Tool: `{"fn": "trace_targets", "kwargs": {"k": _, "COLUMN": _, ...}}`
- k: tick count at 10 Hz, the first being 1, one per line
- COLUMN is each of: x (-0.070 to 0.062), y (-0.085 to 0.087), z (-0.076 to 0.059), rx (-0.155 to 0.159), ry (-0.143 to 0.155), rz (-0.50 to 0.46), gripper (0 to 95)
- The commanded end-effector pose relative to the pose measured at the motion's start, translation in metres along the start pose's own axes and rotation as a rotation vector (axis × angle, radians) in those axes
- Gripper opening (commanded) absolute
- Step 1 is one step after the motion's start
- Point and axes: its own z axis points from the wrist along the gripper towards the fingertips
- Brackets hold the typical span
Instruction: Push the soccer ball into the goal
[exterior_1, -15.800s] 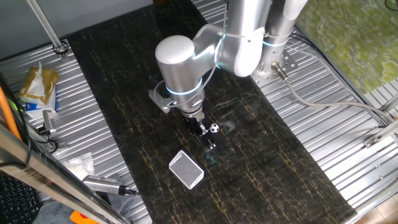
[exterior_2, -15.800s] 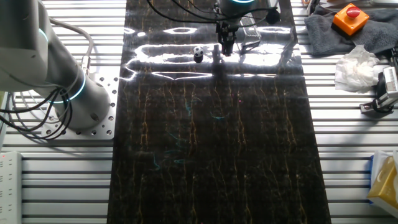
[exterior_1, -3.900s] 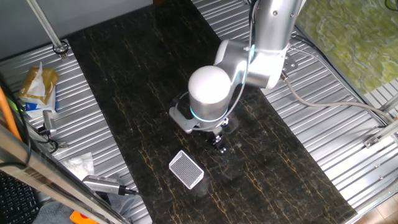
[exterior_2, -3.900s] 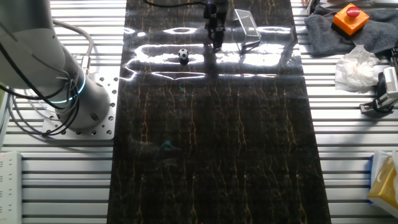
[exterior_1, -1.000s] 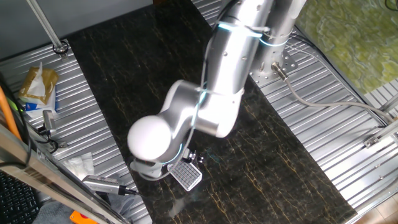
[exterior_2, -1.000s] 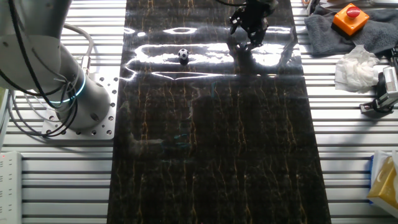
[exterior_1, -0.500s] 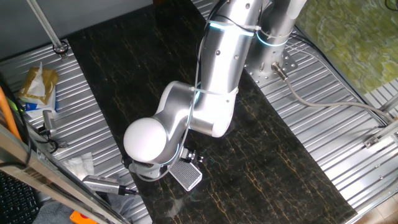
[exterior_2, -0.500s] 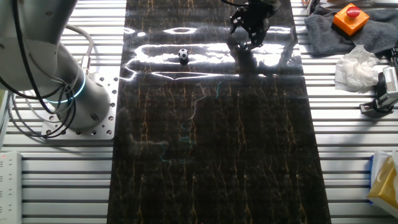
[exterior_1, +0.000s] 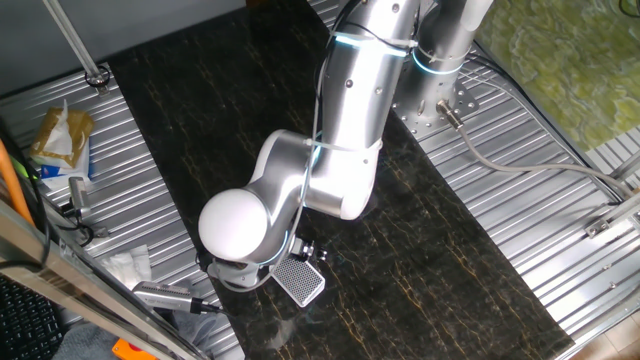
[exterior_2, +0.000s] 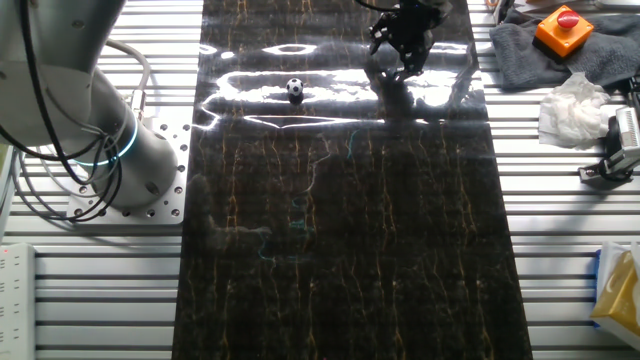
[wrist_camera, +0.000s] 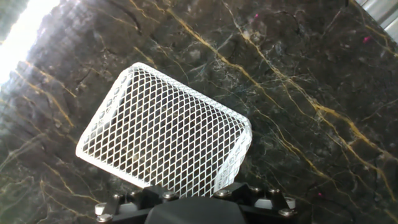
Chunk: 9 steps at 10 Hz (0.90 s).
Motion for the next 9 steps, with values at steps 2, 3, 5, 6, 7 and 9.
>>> {"fn": "trace_targets", "kwargs": {"k": 2, "x": 0.0001, "y": 0.0000, "z": -0.0002, "rx": -0.002, "ry": 0.009, "rz": 0.000, "gripper": 76.0}}
{"fn": "trace_targets", "kwargs": {"k": 3, "x": 0.0001, "y": 0.0000, "z": -0.0002, "rx": -0.003, "ry": 0.019, "rz": 0.000, "gripper": 76.0}}
{"fn": "trace_targets", "kwargs": {"k": 5, "x": 0.0001, "y": 0.0000, "z": -0.0002, "rx": -0.008, "ry": 0.034, "rz": 0.004, "gripper": 76.0}}
{"fn": "trace_targets", "kwargs": {"k": 6, "x": 0.0001, "y": 0.0000, "z": -0.0002, "rx": -0.009, "ry": 0.042, "rz": 0.006, "gripper": 76.0}}
{"fn": "trace_targets", "kwargs": {"k": 7, "x": 0.0001, "y": 0.0000, "z": -0.0002, "rx": -0.009, "ry": 0.047, "rz": 0.008, "gripper": 76.0}}
{"fn": "trace_targets", "kwargs": {"k": 9, "x": 0.0001, "y": 0.0000, "z": -0.0002, "rx": -0.009, "ry": 0.049, "rz": 0.011, "gripper": 76.0}}
